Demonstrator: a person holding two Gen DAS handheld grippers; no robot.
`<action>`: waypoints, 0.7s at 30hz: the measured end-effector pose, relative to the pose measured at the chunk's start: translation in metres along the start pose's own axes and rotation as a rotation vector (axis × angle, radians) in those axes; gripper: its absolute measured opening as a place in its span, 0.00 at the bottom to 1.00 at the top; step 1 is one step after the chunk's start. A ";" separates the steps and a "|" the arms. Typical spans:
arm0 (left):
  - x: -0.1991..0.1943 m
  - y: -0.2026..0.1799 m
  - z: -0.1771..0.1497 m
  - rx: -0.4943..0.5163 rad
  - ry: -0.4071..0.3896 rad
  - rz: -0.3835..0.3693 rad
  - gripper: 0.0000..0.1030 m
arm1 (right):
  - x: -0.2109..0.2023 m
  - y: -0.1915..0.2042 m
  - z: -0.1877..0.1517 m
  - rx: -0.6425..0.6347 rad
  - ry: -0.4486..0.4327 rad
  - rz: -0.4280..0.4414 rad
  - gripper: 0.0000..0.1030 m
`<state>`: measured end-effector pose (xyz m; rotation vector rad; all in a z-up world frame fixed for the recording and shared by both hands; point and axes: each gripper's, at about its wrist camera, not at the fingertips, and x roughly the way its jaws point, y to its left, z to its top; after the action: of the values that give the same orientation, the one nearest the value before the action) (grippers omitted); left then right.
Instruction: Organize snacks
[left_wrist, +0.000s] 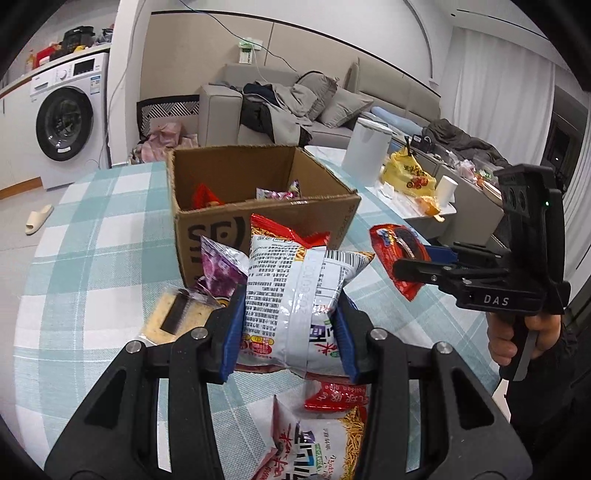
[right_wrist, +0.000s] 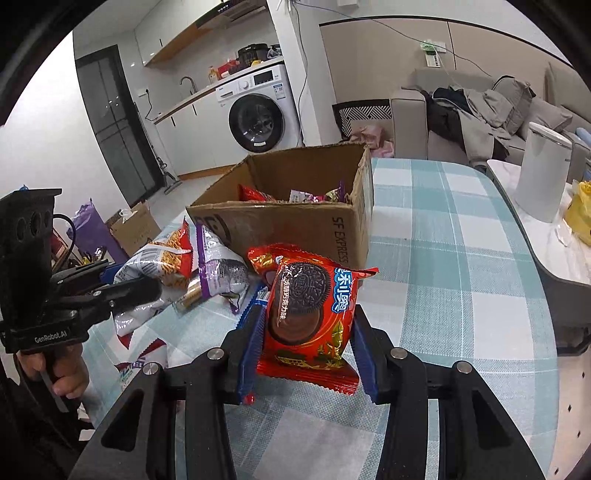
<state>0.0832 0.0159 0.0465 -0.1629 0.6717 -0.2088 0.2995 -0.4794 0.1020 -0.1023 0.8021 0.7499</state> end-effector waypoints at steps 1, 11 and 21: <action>-0.003 0.002 0.001 -0.003 -0.009 0.006 0.39 | -0.002 0.001 0.001 0.002 -0.006 0.000 0.44; -0.017 0.005 0.020 0.003 -0.069 0.060 0.39 | -0.015 0.007 0.008 0.004 -0.065 -0.002 0.44; -0.013 0.006 0.040 -0.014 -0.098 0.089 0.39 | -0.027 0.013 0.022 0.007 -0.120 0.002 0.44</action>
<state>0.0989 0.0281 0.0839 -0.1557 0.5814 -0.1094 0.2922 -0.4772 0.1379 -0.0502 0.6909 0.7481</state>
